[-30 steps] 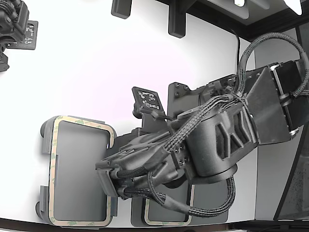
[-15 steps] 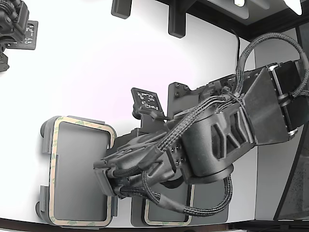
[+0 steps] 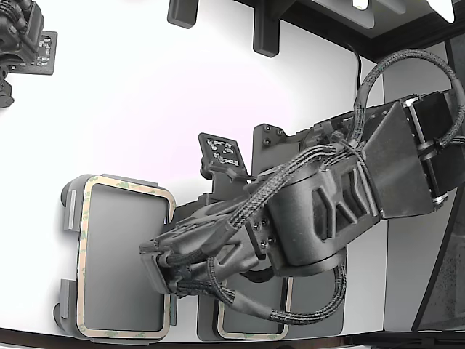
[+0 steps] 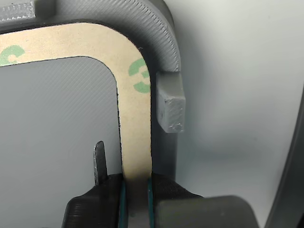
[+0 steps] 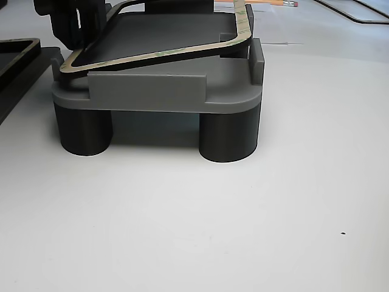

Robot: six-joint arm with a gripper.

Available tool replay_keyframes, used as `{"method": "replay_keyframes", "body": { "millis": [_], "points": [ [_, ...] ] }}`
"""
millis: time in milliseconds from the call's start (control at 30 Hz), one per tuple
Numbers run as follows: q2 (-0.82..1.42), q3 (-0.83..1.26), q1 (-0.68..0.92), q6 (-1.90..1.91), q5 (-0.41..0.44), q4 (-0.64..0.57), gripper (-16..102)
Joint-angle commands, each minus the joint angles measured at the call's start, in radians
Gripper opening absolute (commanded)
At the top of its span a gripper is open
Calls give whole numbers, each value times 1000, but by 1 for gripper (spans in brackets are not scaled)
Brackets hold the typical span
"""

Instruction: Move top rectangular frame to the holder.

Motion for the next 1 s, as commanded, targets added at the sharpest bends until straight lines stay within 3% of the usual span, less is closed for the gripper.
{"method": "replay_keyframes", "body": {
  "millis": [0, 733, 767, 800, 833, 900, 967],
  "points": [
    [20, -15, -15, -2, -3, 0, -11],
    [3, -32, -15, -6, -2, -5, -9],
    [3, -32, -15, -6, 3, -6, -1],
    [3, -35, -15, -6, 3, -6, 27],
    [3, -37, -14, -6, 5, -6, 71],
    [0, -51, -14, -5, 6, -6, 100],
    [-5, -75, -11, -9, 23, -5, 100]
  ]
}}
